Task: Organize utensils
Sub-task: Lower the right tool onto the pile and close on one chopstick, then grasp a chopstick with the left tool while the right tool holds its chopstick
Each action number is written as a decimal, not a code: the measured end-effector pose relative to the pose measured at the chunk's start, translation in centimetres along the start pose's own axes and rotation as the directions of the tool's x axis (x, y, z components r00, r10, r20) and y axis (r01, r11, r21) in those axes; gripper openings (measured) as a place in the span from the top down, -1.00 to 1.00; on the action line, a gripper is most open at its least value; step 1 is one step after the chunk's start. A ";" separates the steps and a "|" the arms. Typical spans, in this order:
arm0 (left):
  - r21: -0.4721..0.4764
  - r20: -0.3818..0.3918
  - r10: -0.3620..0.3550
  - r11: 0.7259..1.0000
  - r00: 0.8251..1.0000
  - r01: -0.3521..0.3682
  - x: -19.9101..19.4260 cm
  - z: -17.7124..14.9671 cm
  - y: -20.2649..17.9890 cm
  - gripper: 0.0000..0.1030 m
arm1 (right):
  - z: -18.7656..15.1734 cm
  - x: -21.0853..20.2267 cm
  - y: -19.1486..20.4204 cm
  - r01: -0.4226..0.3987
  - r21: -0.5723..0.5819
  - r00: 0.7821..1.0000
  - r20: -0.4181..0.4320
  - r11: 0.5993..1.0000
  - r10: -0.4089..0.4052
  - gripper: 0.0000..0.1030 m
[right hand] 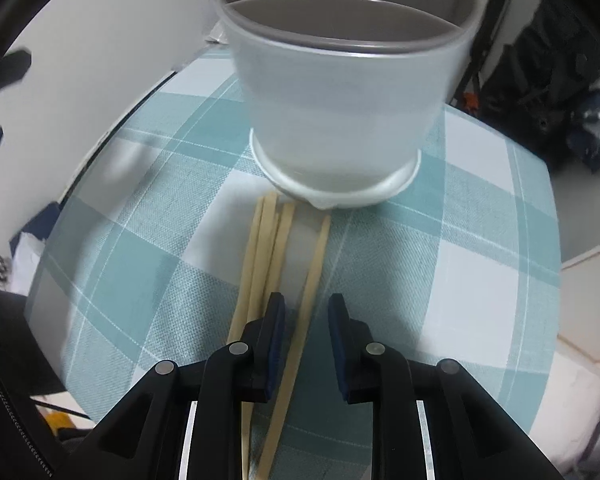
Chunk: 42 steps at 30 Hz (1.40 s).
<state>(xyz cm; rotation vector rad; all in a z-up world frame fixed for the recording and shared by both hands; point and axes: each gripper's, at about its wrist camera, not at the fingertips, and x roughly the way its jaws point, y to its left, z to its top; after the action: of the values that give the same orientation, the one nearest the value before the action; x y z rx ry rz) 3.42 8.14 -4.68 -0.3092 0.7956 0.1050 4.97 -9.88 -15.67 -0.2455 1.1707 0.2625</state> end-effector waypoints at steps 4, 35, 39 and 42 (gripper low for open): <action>0.014 -0.001 0.003 1.000 1.000 -0.003 0.1 -0.2 0.0 -0.97 | -0.1 0.0 -0.3 -0.024 -0.015 1.000 0.003 1.000 0.024 0.88; 0.290 -0.356 0.002 0.951 0.934 0.108 2.7 -5.7 -5.4 -0.97 | 2.2 0.0 -6.0 -0.222 0.118 0.968 0.146 0.968 0.204 0.94; 0.342 -0.436 0.010 0.927 0.900 0.156 3.3 -7.4 -7.2 -0.97 | 1.7 -2.0 -8.7 -0.281 0.195 0.943 0.238 0.940 0.232 0.94; 0.377 -0.443 0.049 0.916 0.895 0.137 3.6 -8.7 -7.7 -0.97 | 0.7 -3.2 -11.1 -0.335 0.259 0.920 0.298 0.906 0.254 0.94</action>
<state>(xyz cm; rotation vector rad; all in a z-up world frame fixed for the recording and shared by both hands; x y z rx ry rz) 1.61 -1.95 -11.20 0.0467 1.2416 -0.1821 8.08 -20.38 -11.88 0.2399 0.9690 0.3648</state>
